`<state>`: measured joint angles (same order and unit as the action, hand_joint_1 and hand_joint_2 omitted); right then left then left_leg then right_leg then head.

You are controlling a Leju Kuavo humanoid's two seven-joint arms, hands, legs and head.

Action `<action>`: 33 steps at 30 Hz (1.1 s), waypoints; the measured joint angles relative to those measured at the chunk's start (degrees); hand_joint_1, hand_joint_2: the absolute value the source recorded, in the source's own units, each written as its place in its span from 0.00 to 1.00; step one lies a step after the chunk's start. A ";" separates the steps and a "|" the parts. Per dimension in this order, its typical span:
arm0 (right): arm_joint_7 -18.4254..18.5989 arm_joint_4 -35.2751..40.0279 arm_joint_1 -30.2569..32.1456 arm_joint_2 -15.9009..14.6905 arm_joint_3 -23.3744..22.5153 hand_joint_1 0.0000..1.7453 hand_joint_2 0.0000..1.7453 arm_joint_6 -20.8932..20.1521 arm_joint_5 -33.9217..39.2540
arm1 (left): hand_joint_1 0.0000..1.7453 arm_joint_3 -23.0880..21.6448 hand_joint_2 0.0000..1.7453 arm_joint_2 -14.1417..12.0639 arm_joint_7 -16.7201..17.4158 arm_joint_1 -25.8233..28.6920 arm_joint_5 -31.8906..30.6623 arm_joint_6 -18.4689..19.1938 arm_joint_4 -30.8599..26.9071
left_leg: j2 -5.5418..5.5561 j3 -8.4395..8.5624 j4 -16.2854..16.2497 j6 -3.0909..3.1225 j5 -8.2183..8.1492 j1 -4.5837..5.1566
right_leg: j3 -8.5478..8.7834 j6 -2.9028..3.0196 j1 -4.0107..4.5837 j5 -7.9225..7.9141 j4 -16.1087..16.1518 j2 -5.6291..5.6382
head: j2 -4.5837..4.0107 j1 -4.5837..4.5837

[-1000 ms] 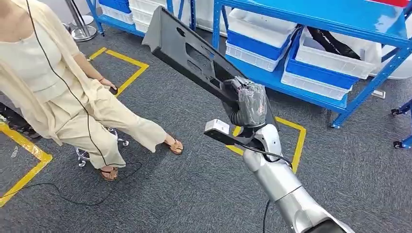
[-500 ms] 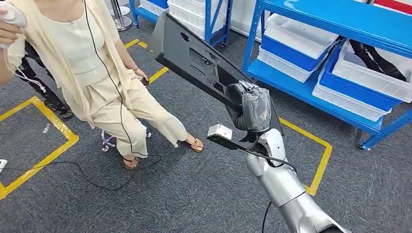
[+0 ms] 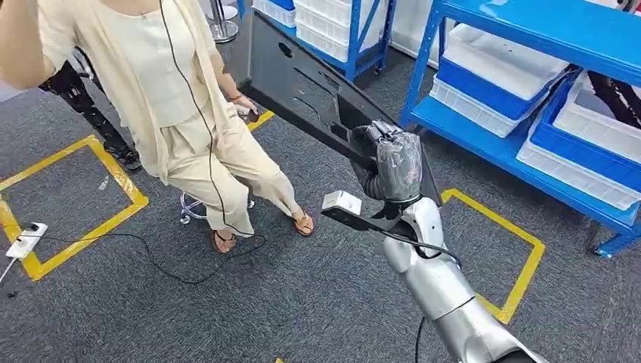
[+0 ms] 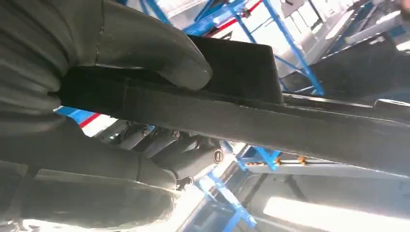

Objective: Take the parts from the cabinet and place them on the table.

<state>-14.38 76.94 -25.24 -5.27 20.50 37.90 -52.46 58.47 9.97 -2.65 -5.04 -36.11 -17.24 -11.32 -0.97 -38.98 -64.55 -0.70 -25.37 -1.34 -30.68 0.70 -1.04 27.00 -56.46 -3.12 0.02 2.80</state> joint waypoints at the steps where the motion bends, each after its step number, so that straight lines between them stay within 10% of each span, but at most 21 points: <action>1: 0.09 0.50 -0.08 0.00 0.00 1.00 1.00 0.00 -0.13 | 0.00 0.00 1.00 -0.07 -0.26 -0.03 0.02 0.13 -0.02 | -1.99 2.92 4.88 0.22 1.63 0.04 | 0.28 -0.26 0.04 0.22 -0.02 -0.34 | 0.00 0.00; 2: 0.11 1.03 -0.23 -0.02 -0.04 1.00 1.00 -0.02 -0.44 | 0.00 0.00 1.00 -0.07 -0.52 -0.18 0.20 0.22 -0.02 | -2.94 3.93 6.84 0.28 1.23 0.58 | 0.24 -0.70 0.86 0.56 -0.24 -0.75 | 0.00 0.02; 6: 0.11 2.40 -3.54 0.37 0.11 1.00 1.00 -1.40 -1.95 | 0.00 0.48 1.00 -0.18 -1.75 -0.18 1.64 0.20 -0.02 | -0.47 3.45 7.25 2.01 1.63 1.21 | 0.57 -2.00 1.24 0.86 -0.03 -2.50 | 0.00 0.44; 9: 0.20 2.47 -8.01 0.92 0.68 1.00 1.00 -2.82 -3.30 | 0.00 0.79 1.00 -0.37 -2.58 -0.32 2.05 0.33 -0.02 | 0.70 4.05 8.00 3.28 2.27 0.79 | -3.61 -1.29 0.42 5.31 -8.65 2.11 | 0.00 0.63; 12: 1.79 2.38 -11.74 1.57 1.98 1.00 1.00 -4.30 -5.28 | 0.00 0.98 1.00 -0.55 -2.73 -0.55 2.03 0.68 -0.02 | 2.65 4.04 7.98 3.34 2.25 0.79 | -9.69 -1.53 0.30 8.76 -20.18 2.90 | 0.00 0.64; 15: 5.67 1.90 -18.81 3.47 4.37 1.00 1.00 -6.75 -8.65 | 0.00 0.96 1.00 -0.70 -2.62 -0.53 0.85 1.16 -0.02 | 4.69 4.10 7.50 3.08 2.15 0.67 | -5.63 -3.67 -0.43 2.71 -9.58 3.28 | 0.00 0.74; 17: 8.31 0.83 -23.74 4.63 5.77 1.00 1.00 -8.41 -11.14 | 0.00 0.94 1.00 -1.03 -2.53 -0.62 0.44 1.64 -0.02 | 5.62 3.52 6.58 2.20 1.76 0.93 | -2.63 -4.25 -1.22 0.19 -2.29 6.50 | 0.00 0.79; 21: 11.48 -1.75 -29.50 7.59 8.05 1.00 1.00 -9.84 -14.38 | 0.00 0.92 1.00 -1.20 -3.02 -0.60 0.17 2.30 -0.02 | 7.07 2.88 7.02 0.66 2.29 0.31 | -2.45 -1.76 -0.09 -0.23 -2.34 4.68 | 0.00 0.72; 22: 11.76 -2.30 -30.47 8.37 8.48 1.00 1.00 -9.73 -14.64 | 0.00 0.92 1.00 -1.36 -3.21 -0.63 0.22 2.34 -0.02 | 7.04 2.62 6.66 0.41 2.03 0.08 | -2.36 -1.17 -0.78 -0.59 -1.95 4.10 | 0.00 0.70; 24: 11.93 -2.91 -31.94 10.01 9.20 1.00 1.00 -9.18 -15.10 | 0.00 0.92 1.00 -1.27 -3.58 -0.89 0.33 2.73 -0.02 | 2.53 0.27 1.35 0.09 -1.26 0.39 | -2.26 -0.23 -0.34 -0.49 -1.95 3.36 | 0.00 0.20; 26: 11.93 -3.59 -32.15 10.86 9.88 1.00 1.00 -8.54 -15.58 | 0.00 0.92 1.00 -1.23 -3.76 -1.31 0.35 2.80 -0.02 | 1.30 -4.50 -8.29 -0.11 -5.33 0.21 | -2.19 0.06 0.22 -0.31 -1.96 2.23 | 0.00 0.24; 28: 11.93 -4.18 -31.80 11.74 10.80 1.00 1.00 -8.46 -16.35 | 0.00 0.92 1.00 -1.16 -3.89 -1.35 0.35 2.80 -0.02 | 1.15 -6.57 -11.91 -0.02 -5.68 0.21 | -2.14 0.24 0.67 -0.19 -1.97 1.24 | 0.00 0.22; 31: 11.89 -4.35 -31.55 13.26 11.98 1.00 1.00 -8.41 -17.00 | 0.00 0.92 1.00 -1.20 -4.04 -1.38 0.33 2.80 -0.02 | 0.08 0.04 0.82 1.11 0.77 0.47 | -1.79 0.55 1.19 0.11 -1.97 -0.11 | 0.00 0.20; 32: 11.89 -4.35 -31.55 13.72 12.21 1.00 1.00 -8.37 -17.07 | 0.00 0.92 1.00 -1.20 -4.06 -1.46 0.33 2.78 -0.04 | -2.75 2.42 5.36 1.77 1.56 1.04 | -1.66 0.62 1.33 0.21 -1.96 -0.45 | 0.00 0.22; 33: 11.89 -4.37 -31.55 13.97 12.48 1.00 1.00 -8.35 -17.27 | 0.00 0.92 1.00 -1.23 -4.06 -1.60 0.24 2.75 -0.04 | -3.02 2.59 5.57 1.90 1.35 1.49 | -1.84 0.29 2.09 0.43 -1.99 -0.85 | 0.00 0.24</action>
<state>-2.49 72.56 -56.79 8.70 32.98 29.55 -69.72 59.39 8.74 -6.71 -6.64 -35.87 -14.49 -11.37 -3.99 -36.40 -58.98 1.21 -24.02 0.15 -32.52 0.99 1.06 27.43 -58.45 -3.97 0.02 3.04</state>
